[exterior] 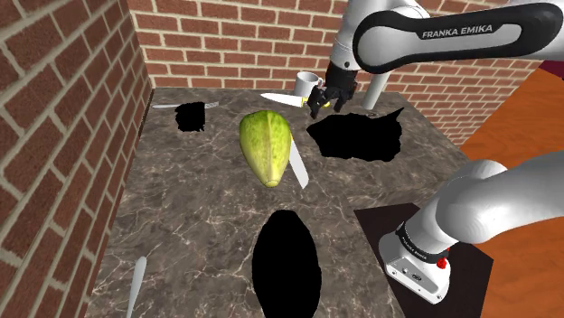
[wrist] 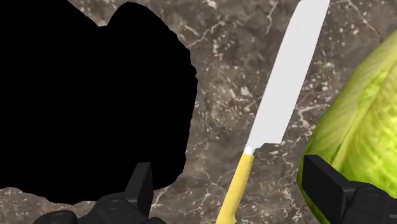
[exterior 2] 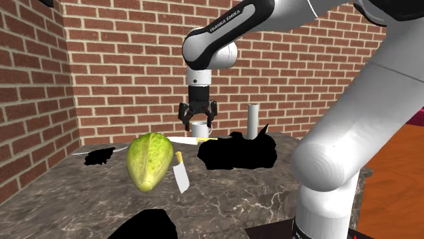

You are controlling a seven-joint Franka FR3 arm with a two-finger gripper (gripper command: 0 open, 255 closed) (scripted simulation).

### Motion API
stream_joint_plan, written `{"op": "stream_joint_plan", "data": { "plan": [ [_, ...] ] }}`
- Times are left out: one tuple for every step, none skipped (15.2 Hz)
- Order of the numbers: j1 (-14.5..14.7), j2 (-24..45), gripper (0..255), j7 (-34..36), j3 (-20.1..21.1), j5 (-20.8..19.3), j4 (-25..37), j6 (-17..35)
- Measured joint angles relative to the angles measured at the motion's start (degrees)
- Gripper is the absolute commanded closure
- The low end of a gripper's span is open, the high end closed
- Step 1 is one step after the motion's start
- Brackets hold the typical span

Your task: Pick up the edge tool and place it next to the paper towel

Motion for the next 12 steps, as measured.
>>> {"op": "stream_joint_plan", "data": {
  "plan": [
    [-0.23, 2.16, 0, 1.37, 0.41, 0.15, 0.33, 1.73],
    [-0.50, 4.26, 0, 2.59, 0.69, 0.26, 0.66, 3.40],
    [-0.72, 6.73, 0, 4.03, 1.12, 0.33, 1.14, 5.30],
    [-0.92, 8.53, 0, 5.32, 1.42, 0.39, 1.56, 6.61],
    [-1.12, 10.74, 0, 6.71, 1.76, 0.39, 2.70, 7.64],
    [-1.37, 12.86, 0, 7.93, 1.95, 0.34, 3.00, 9.31],
    [-1.40, 14.53, 0, 9.48, 2.36, 0.41, 3.38, 10.51],
    [-1.66, 16.83, 0, 10.75, 2.49, 0.26, 3.90, 12.33],
    [-2.02, 19.31, 0, 12.32, 2.48, -0.01, 5.34, 14.05],
    [-2.08, 20.41, 0, 13.30, 2.53, -0.07, 6.05, 15.43],
    [-2.16, 20.96, 0, 13.82, 2.47, -0.18, 6.38, 16.03],
    [-2.18, 21.09, 0, 14.16, 2.41, -0.24, 6.36, 16.31]
  ]
}}
